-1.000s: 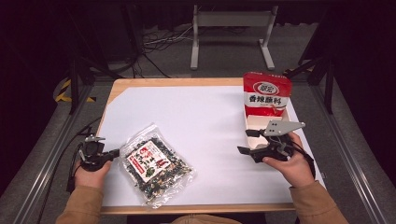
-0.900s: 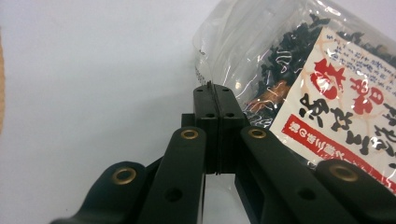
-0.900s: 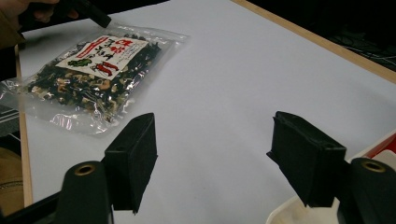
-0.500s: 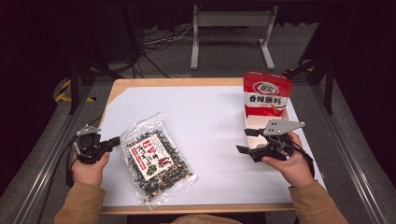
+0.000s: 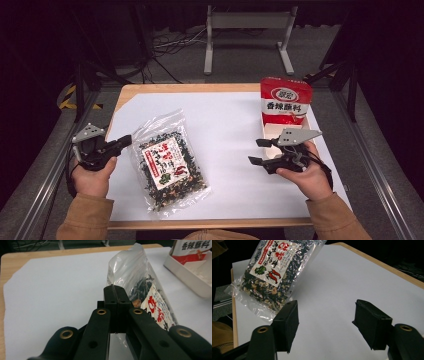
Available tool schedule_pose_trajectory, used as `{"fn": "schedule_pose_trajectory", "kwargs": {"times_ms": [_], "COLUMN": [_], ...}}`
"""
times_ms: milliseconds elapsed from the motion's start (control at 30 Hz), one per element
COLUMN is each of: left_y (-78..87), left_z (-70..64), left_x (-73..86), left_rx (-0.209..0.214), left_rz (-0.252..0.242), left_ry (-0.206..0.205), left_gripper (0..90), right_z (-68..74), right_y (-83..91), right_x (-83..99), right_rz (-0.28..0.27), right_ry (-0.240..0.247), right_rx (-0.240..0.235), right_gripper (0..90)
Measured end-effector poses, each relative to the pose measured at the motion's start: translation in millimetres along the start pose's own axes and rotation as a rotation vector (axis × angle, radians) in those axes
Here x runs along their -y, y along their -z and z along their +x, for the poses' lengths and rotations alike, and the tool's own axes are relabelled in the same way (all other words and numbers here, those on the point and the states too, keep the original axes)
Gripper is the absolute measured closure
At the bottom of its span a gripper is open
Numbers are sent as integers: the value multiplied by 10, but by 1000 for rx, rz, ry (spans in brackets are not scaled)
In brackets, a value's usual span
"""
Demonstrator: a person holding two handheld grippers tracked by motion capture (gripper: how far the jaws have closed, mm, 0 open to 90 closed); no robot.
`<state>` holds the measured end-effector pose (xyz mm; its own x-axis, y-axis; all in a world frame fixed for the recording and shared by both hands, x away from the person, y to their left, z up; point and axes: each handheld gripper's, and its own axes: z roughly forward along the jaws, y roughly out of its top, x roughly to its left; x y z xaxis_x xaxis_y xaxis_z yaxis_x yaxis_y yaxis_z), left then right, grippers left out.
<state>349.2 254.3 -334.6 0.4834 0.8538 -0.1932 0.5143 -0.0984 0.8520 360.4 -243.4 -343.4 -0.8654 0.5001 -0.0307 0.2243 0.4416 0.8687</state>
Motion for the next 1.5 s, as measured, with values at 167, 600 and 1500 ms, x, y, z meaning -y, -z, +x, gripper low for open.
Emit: {"fn": "schedule_pose_trajectory", "kwargs": {"times_ms": [167, 600, 1500], "left_y": [90, 332, 377], "left_z": [-133, -335, -350], "left_x": [-68, -159, -157], "left_rx": [21, 75, 97], "left_rz": [-44, -135, -154], "left_ry": [-46, -121, -130], "left_gripper": [900, 900, 900], "right_z": [55, 269, 266], "right_y": [-57, -526, -1285], "right_x": [-65, -261, -425], "right_rz": [-16, 17, 36], "right_ry": [-8, 21, -69], "right_rx": [-25, -139, -248], "right_gripper": [402, 397, 279]}}
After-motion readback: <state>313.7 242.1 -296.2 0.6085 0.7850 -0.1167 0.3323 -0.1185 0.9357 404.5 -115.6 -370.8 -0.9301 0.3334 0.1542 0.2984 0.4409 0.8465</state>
